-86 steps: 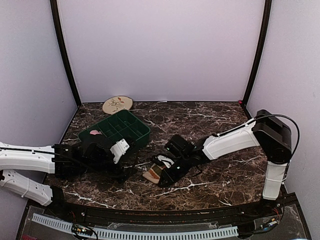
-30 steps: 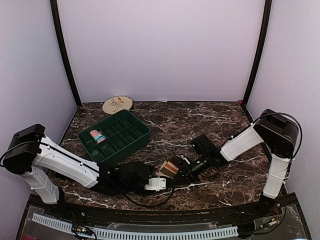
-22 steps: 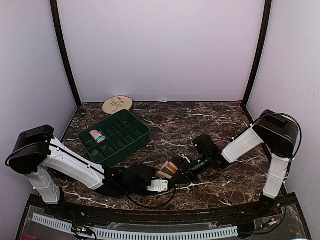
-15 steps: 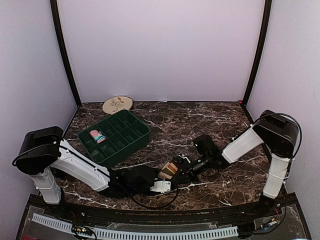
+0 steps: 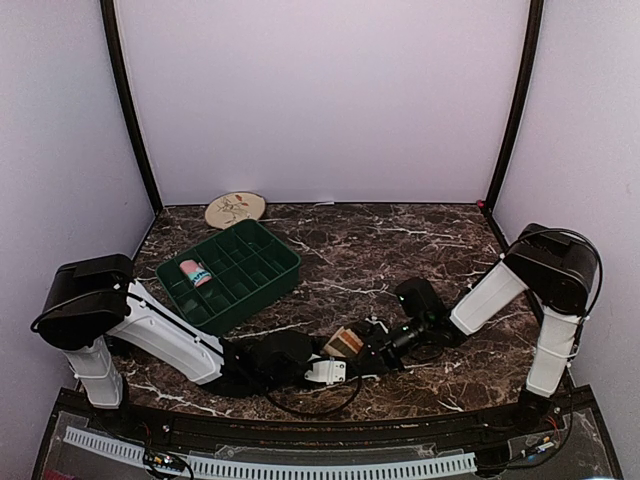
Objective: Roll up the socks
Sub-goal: Roll the sock at the center of the board.
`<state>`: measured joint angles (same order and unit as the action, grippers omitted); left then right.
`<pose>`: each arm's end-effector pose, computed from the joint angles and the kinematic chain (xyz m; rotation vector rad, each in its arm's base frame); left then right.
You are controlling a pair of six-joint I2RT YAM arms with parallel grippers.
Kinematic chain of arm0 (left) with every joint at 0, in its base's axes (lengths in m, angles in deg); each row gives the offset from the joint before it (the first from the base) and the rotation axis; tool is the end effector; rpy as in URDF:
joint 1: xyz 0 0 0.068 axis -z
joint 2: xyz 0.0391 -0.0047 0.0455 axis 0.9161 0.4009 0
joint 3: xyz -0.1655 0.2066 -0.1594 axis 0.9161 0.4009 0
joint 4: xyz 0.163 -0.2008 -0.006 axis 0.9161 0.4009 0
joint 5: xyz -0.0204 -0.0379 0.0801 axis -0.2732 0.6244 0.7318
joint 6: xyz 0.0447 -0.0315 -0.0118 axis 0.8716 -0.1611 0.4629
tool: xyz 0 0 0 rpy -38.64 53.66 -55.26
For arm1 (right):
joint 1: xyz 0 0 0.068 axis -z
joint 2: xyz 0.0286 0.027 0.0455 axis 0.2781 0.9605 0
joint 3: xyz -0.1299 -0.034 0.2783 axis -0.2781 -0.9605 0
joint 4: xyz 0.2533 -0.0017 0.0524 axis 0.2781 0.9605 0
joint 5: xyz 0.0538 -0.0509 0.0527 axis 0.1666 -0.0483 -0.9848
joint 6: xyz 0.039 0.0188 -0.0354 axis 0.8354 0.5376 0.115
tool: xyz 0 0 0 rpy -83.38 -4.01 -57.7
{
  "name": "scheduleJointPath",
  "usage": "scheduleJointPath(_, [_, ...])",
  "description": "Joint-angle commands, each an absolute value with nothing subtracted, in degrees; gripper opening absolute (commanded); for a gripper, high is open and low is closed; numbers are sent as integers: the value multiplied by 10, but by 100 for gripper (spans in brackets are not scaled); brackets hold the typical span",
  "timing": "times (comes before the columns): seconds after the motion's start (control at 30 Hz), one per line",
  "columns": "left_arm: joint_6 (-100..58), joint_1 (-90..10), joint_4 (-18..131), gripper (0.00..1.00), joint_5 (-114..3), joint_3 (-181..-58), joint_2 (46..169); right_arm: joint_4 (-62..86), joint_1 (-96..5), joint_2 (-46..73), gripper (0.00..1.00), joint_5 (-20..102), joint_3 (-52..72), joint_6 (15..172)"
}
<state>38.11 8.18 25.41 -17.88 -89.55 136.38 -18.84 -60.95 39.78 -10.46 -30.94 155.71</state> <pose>0.1130 -0.3372 0.1667 1.6009 1.2307 0.2378 0.1962 0.2414 0.1257 0.0792 -2.3113 -1.5296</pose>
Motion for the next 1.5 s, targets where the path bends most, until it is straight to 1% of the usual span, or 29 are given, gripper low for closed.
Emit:
scheduleJointPath(0.0, [373,85,253,41,-189,-895,1350,-223,-604,400,0,-110,-318,1583])
scheduleJointPath(0.1, [367,85,267,42,-195,-893,1346,-223,-602,401,0,-113,-319,1584])
scheduleJointPath(0.23, [351,85,296,49,-203,-896,1339,-219,-600,403,0,-115,-317,1584])
scheduleJointPath(0.33, [344,85,317,52,-209,-900,1335,-209,-598,404,0,-115,-315,1577])
scheduleJointPath(0.53, [346,86,317,52,-205,-900,1333,-203,-595,405,0,-118,-314,1573])
scheduleJointPath(0.77, [356,86,328,52,-205,-927,1364,-202,-594,402,0,-123,-319,1574])
scheduleJointPath(0.93, [357,86,334,54,-211,-947,1386,-202,-594,403,0,-126,-321,1573])
scheduleJointPath(1.1, [349,86,353,54,-217,-954,1391,-210,-594,406,0,-127,-323,1579])
scheduleJointPath(1.23, [344,86,345,54,-193,-942,1382,-230,-594,408,0,-127,-329,1593])
scheduleJointPath(1.47, [350,89,285,53,-144,-909,1354,-256,-594,411,0,-127,-336,1609])
